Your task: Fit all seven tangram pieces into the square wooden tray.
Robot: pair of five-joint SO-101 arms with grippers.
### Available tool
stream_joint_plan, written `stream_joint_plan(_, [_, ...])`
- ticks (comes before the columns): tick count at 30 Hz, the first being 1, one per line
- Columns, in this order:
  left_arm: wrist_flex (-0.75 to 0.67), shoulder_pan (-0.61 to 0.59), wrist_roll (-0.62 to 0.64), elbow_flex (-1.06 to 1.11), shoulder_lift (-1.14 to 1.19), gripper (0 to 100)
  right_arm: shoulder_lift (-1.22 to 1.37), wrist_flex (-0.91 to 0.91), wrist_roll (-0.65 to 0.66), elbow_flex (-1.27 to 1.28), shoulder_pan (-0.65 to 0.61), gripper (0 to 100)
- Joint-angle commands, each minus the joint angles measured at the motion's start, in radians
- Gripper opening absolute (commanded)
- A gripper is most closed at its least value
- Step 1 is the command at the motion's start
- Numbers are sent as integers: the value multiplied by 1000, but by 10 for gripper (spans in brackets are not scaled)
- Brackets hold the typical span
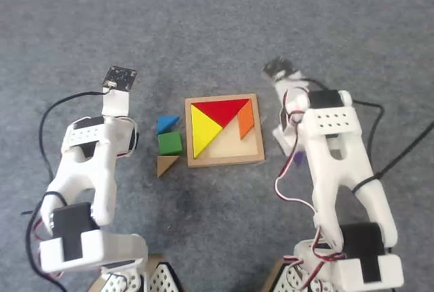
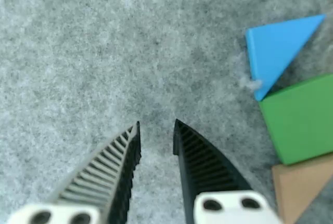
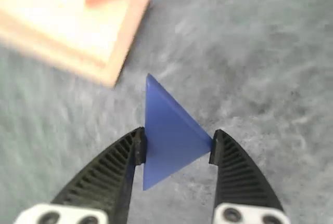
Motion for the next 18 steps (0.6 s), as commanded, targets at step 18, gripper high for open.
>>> stream_joint_plan(18, [-12, -3, 0, -5, -54, 97, 464, -8, -967, -411, -260, 151])
